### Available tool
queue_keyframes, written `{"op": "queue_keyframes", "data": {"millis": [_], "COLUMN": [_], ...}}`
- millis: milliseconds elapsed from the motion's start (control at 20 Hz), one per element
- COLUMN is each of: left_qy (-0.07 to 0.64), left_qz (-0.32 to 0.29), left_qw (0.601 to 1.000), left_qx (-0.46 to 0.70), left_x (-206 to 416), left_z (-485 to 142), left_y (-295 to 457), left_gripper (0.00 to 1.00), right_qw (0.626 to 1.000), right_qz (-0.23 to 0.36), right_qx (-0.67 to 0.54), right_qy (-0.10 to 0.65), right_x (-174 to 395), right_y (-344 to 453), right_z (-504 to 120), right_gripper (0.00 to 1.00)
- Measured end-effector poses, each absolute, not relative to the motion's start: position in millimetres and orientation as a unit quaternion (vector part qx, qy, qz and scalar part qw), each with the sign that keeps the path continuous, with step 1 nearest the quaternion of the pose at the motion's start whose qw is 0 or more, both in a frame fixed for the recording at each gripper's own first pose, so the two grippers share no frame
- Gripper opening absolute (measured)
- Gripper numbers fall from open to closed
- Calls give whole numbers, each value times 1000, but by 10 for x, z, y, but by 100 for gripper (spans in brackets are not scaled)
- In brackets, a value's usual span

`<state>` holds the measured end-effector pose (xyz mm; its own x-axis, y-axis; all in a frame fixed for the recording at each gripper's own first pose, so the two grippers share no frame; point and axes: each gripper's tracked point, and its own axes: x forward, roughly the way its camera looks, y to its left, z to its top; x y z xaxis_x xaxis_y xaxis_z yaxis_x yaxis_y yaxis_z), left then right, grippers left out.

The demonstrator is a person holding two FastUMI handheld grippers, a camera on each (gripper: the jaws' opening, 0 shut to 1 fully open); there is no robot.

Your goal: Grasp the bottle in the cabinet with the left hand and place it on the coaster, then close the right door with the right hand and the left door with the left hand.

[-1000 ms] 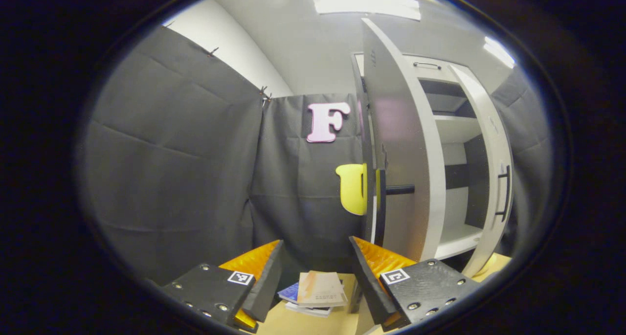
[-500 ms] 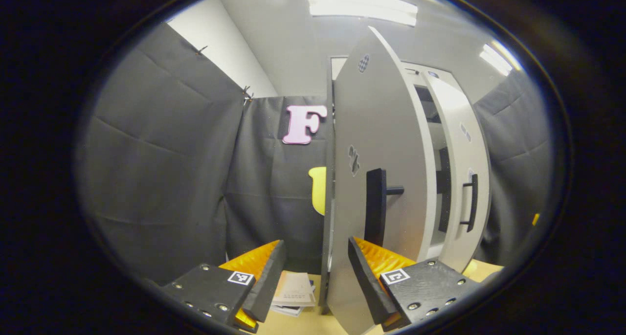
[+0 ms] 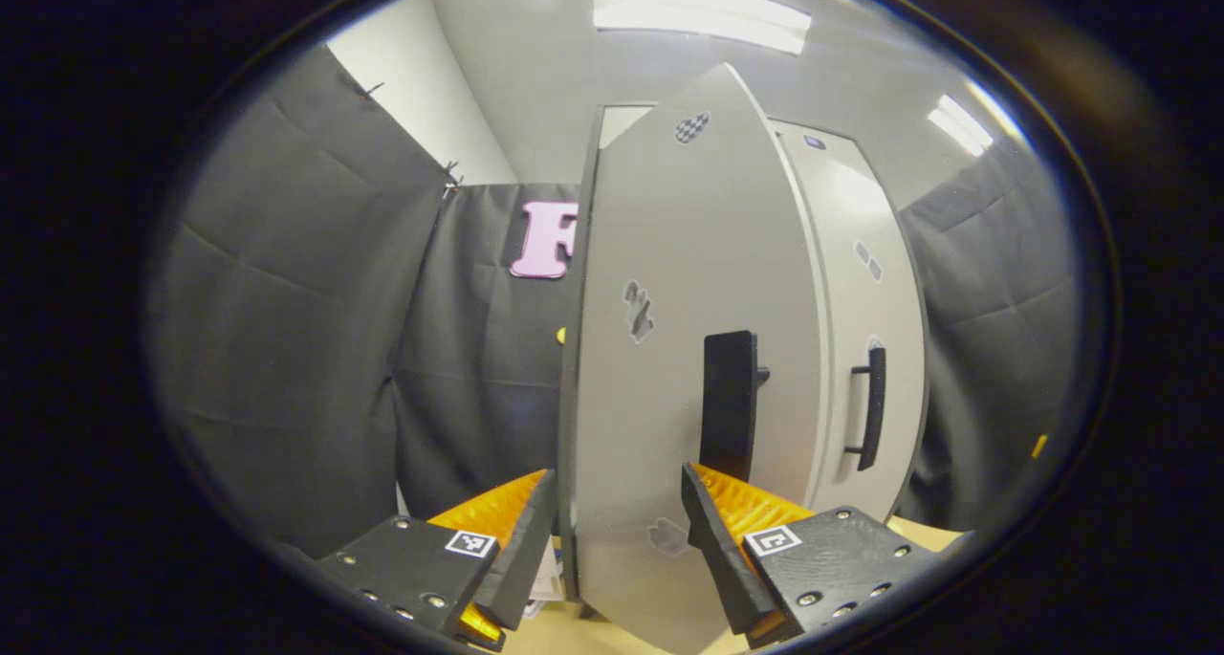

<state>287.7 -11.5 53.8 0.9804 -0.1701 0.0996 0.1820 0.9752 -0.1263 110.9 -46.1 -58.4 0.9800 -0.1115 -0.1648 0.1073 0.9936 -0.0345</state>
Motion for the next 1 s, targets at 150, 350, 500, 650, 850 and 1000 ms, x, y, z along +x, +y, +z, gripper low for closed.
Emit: {"op": "queue_keyframes", "data": {"millis": [150,350,500,650,850,1000], "left_qy": [-47,-53,-52,-54,-62,-58], "left_qz": [-109,-114,-115,-118,-115,-107], "left_qw": [991,991,991,990,991,992], "left_qx": [-58,-46,-51,-48,-36,-28], "left_x": [2974,3087,3093,3041,2794,2564], "left_z": [550,563,559,572,623,566], "left_y": [-404,-584,-620,-620,-476,-328], "left_gripper": [85,84,85,85,85,85], "right_qw": [994,993,993,994,997,998], "right_qz": [-62,-68,-67,-57,-31,-10], "right_qx": [-10,-10,-8,-4,-3,-5], "right_qy": [89,92,94,91,76,63], "right_x": [1061,811,813,840,945,1016], "right_y": [-536,-621,-616,-566,-420,-316], "right_z": [-620,-686,-707,-682,-571,-483], "right_gripper": [98,98,98,98,98,98]}}
